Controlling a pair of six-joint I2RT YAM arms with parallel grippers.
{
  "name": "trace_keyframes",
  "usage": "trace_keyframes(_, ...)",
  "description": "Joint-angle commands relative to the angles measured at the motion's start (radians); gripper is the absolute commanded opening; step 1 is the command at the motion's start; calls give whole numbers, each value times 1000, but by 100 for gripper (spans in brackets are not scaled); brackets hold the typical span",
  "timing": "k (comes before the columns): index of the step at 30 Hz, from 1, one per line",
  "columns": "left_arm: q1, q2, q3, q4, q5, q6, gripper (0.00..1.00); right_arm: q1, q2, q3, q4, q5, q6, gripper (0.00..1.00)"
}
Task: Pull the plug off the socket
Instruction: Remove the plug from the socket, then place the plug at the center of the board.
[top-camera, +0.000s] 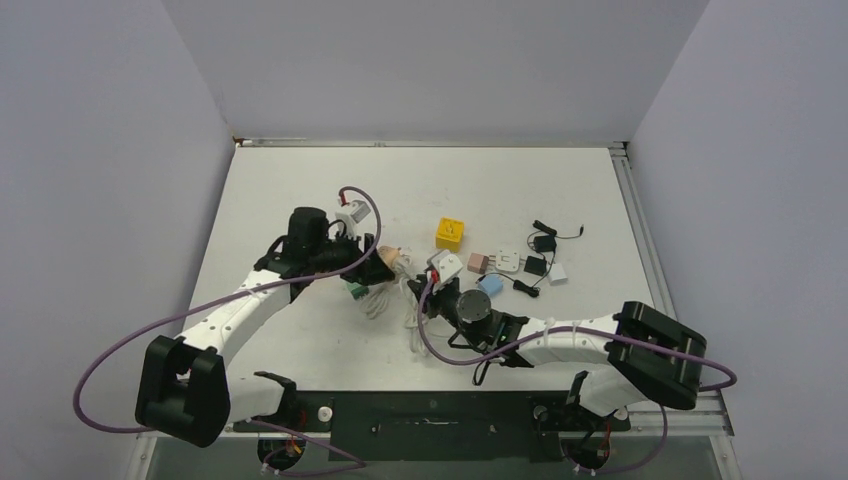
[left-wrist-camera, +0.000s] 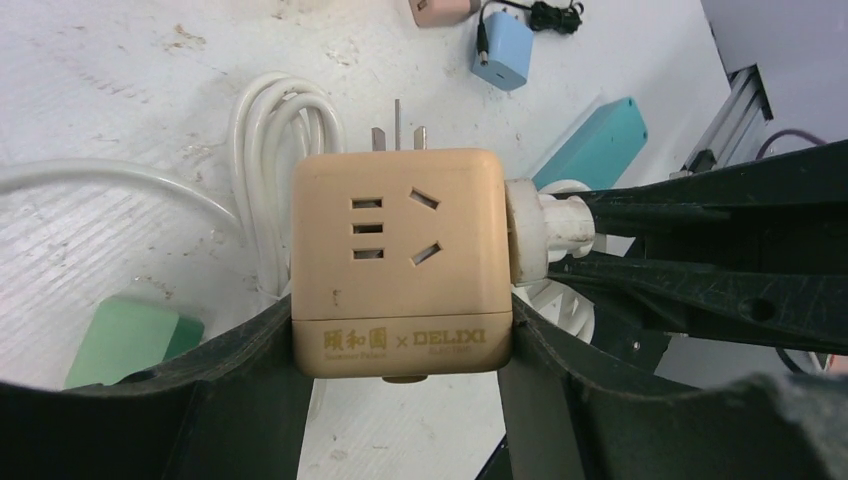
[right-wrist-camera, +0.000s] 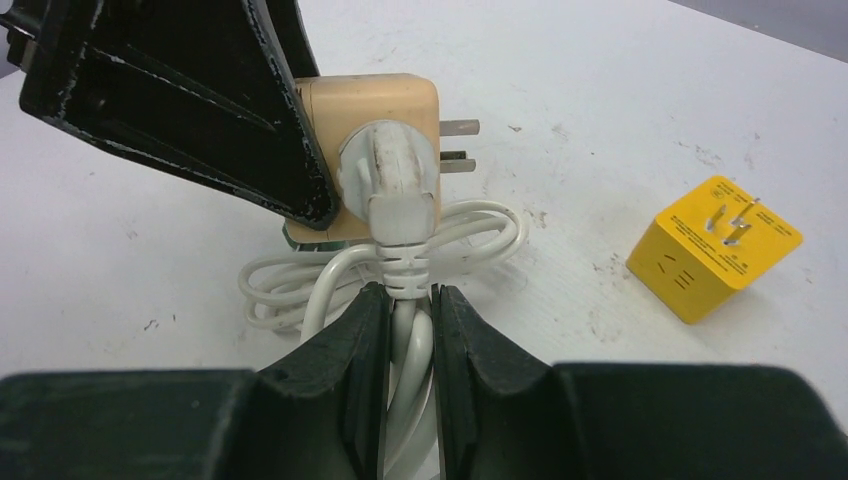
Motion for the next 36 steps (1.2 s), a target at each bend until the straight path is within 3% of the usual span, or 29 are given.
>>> trace_keyframes(1,76,-95,-6,245,165,-76,0,-58,98,42,-96,99,47,5)
trace_keyframes(15,123,-129,-42,357,183,-148,0,-105,175,112,-197,66,101,5)
trace_keyframes(17,122,-125,-22,271,92,-98,0,-105,160,105,-194,64,95,5)
trace_keyframes(21,91,-110,42,2,-226,52,0,-105,105,70,-145,42,70,5)
trace_keyframes(29,-33,-64,102,-162,-582,144,0,-91,36,14,-60,-30,27,5)
trace_keyframes(36,0,-72,81,-96,-390,106,0,-78,31,16,-64,-10,21,5)
